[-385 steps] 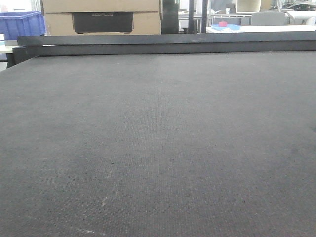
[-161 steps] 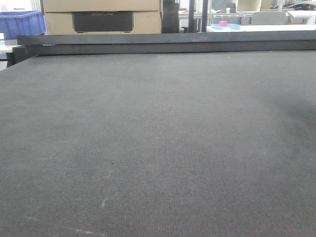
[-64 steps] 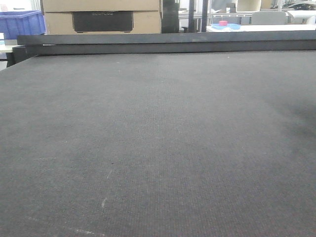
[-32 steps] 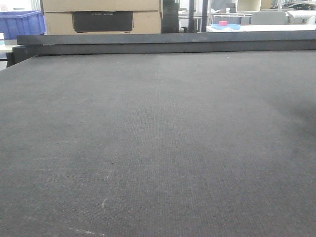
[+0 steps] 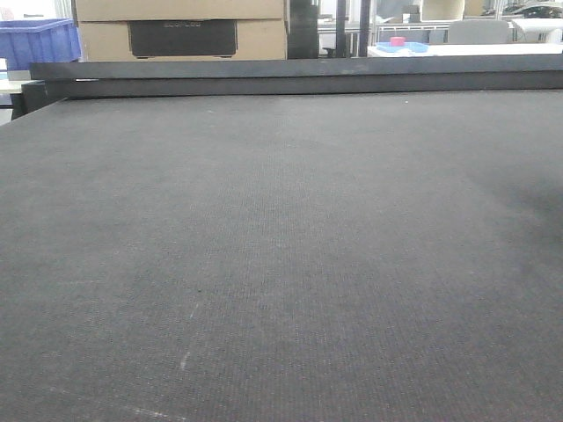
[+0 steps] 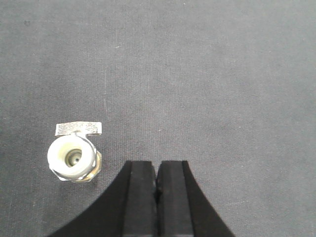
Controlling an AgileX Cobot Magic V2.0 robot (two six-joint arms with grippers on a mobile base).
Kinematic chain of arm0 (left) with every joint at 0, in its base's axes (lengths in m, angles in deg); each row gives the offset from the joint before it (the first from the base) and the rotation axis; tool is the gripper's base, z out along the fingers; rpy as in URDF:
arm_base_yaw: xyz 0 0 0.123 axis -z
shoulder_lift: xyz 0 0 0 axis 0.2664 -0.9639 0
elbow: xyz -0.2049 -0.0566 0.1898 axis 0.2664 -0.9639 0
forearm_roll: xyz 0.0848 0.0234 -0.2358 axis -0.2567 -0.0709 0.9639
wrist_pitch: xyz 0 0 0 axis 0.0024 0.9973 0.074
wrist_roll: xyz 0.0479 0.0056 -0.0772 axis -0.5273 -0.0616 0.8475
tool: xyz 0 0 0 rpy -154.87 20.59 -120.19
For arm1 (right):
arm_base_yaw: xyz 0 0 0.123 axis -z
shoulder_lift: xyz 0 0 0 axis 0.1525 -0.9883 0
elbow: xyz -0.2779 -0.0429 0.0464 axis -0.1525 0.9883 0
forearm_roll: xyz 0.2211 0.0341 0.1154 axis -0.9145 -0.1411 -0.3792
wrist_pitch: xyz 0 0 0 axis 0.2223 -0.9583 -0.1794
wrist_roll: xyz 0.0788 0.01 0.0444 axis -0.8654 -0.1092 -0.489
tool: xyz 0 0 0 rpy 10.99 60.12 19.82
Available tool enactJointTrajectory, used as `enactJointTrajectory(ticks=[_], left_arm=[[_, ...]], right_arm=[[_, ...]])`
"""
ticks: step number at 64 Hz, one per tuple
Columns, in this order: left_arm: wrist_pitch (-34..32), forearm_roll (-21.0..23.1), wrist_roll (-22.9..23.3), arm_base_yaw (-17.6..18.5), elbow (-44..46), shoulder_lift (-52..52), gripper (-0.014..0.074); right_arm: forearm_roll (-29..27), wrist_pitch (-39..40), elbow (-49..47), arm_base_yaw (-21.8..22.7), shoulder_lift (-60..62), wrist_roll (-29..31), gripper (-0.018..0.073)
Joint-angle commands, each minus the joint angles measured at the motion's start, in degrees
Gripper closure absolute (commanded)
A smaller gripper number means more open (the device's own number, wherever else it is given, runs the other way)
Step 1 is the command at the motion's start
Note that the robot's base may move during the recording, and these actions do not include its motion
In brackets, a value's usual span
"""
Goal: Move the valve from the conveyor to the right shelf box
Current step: 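Close both grippers around the valve bodies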
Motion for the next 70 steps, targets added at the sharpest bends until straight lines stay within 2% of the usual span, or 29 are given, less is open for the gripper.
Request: enactJointTrajectory(ticks=[1, 9, 17, 23, 31, 39, 42, 48, 52, 58, 67, 70], left_arm=[[0.47, -0.29, 2.39, -2.39, 0.37, 0.02, 0.0708], [4.93, 0.18, 2.39, -8.39, 0.37, -0.25, 0.0708], [9.24, 2.45, -5.24, -13.46, 0.37, -2.09, 0.0708], [11.43, 5.26, -8.66, -14.80, 0.80, -4.47, 0.0708], [11.97, 5.61, -9.27, -14.80, 2.77, -7.97, 0.0689], [12.64, 4.83, -9.54, -14.80, 6.84, -11.83, 0.0515], [12.87, 3.91, -9.54, -14.80, 8.75, -13.83, 0.0382], [13.36, 3.12, -9.54, -14.57, 11.00, -17.00, 0.0191], [14.86, 3.12, -9.54, -13.59, 12.28, -19.28, 0.0106], [17.09, 1.22, -9.54, -11.51, 14.12, -23.30, 0.0044], [17.32, -7.77, -6.98, -8.78, 14.72, -28.19, 0.0047], [17.32, -8.56, -5.72, -8.65, 14.72, -29.36, 0.0047]], right_arm=[[0.87, -1.60, 0.04, 0.26, -0.01, 0.42, 0.0722], [0.87, -1.60, 0.04, 0.26, -0.01, 0.42, 0.0721], [0.64, -0.68, 0.04, 0.26, -0.01, 0.42, 0.0721], [0.26, -0.37, 0.04, 0.26, -0.01, 0.42, 0.0721], [0.12, -0.23, 0.04, 0.26, -0.01, 0.42, 0.0721], [0.12, -0.23, 0.04, 0.26, -0.01, 0.42, 0.0721], [0.12, -0.23, 0.04, 0.26, -0.01, 0.42, 0.0721], [0.12, -0.23, 0.04, 0.26, -0.01, 0.42, 0.0721], [0.13, 0.05, 0.04, 0.26, -0.01, 0.42, 0.0721], [0.13, 0.46, 0.04, 0.26, -0.01, 0.42, 0.0721], [0.13, 0.62, 0.04, 0.26, -0.01, 0.42, 0.0721], [0.13, 0.62, 0.04, 0.26, -0.01, 0.42, 0.0721]])
